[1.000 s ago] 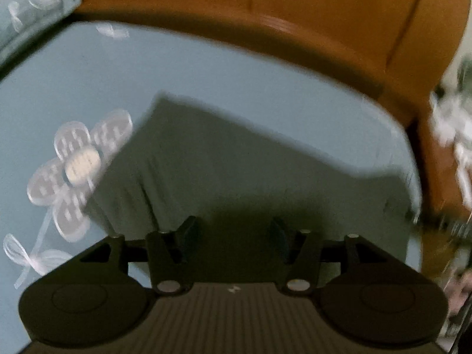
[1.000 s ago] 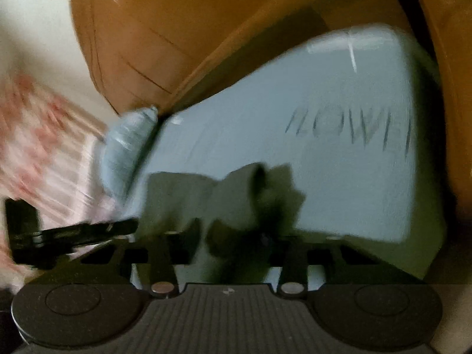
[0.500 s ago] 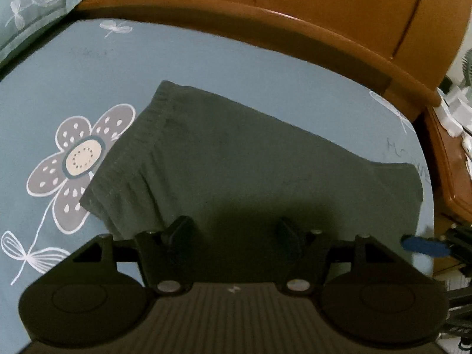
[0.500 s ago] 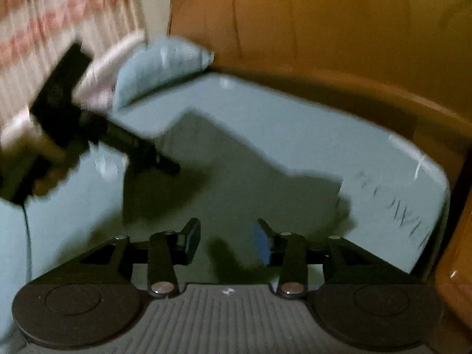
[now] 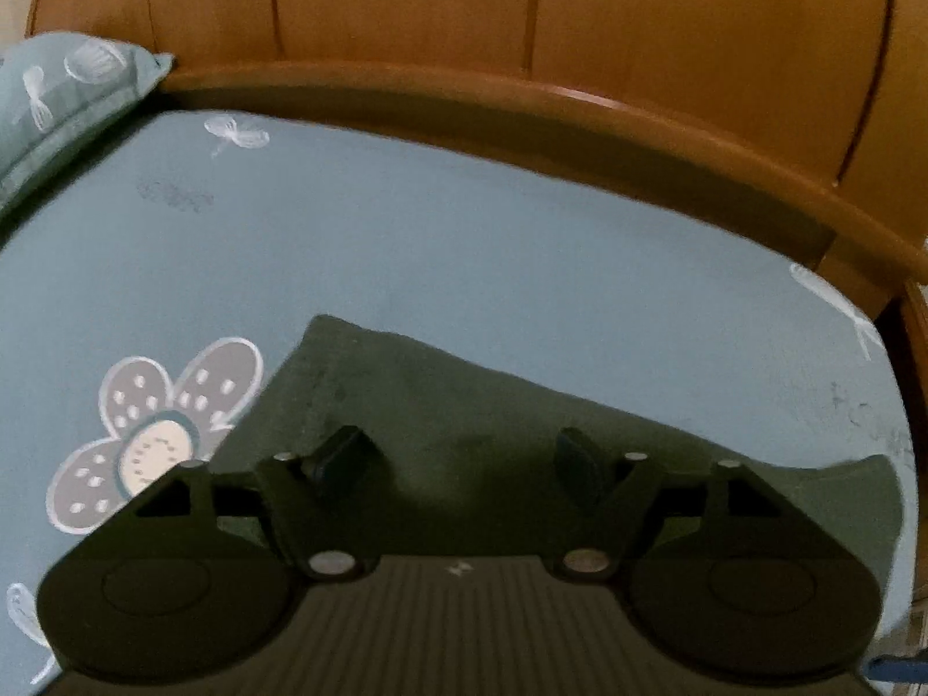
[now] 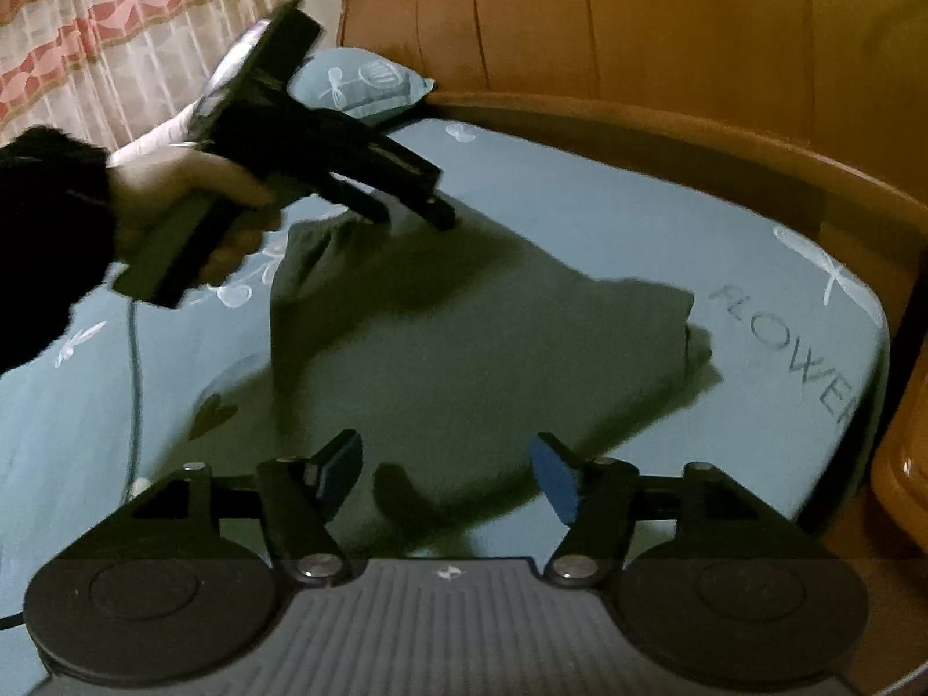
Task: Fold clothes
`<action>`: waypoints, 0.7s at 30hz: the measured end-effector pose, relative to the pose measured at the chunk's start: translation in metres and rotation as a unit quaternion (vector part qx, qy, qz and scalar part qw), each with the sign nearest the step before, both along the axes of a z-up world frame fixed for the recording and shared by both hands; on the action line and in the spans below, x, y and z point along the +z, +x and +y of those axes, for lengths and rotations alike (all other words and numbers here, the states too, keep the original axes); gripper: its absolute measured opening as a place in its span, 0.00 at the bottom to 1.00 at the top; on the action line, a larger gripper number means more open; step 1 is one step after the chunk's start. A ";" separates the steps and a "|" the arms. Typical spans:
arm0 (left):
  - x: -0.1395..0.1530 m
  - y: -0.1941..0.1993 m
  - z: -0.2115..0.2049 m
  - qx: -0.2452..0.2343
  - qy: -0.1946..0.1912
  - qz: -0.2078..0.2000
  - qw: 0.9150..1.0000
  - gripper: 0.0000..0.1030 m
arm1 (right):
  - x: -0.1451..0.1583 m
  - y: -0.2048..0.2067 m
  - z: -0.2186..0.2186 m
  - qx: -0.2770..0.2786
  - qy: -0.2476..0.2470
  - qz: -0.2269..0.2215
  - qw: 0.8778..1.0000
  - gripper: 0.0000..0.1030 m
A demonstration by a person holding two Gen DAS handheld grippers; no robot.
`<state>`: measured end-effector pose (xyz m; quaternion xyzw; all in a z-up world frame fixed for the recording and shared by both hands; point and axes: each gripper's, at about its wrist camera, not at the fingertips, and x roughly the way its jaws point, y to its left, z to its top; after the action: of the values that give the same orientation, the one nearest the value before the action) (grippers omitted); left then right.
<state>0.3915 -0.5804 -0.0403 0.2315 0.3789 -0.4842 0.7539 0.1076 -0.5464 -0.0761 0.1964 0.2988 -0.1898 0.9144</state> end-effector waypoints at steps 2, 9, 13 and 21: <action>0.004 -0.002 0.002 0.000 0.001 0.002 1.000 0.77 | -0.001 -0.002 0.001 -0.001 0.005 0.000 1.000 0.76; 0.040 -0.022 0.042 -0.020 -0.004 -0.022 1.000 0.80 | 0.021 0.000 -0.007 0.003 0.016 -0.011 1.000 0.83; 0.053 -0.037 0.090 -0.019 -0.011 -0.022 1.000 0.83 | 0.034 0.011 -0.010 0.013 0.013 -0.015 1.000 0.85; 0.045 -0.079 0.197 0.039 -0.019 -0.018 0.999 0.88 | 0.036 0.031 -0.005 0.050 0.016 -0.005 0.999 0.87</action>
<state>0.3125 -0.3834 0.0046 0.2108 0.3646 -0.4573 0.7832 0.1390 -0.5511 -0.0402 0.1964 0.3071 -0.1382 0.9209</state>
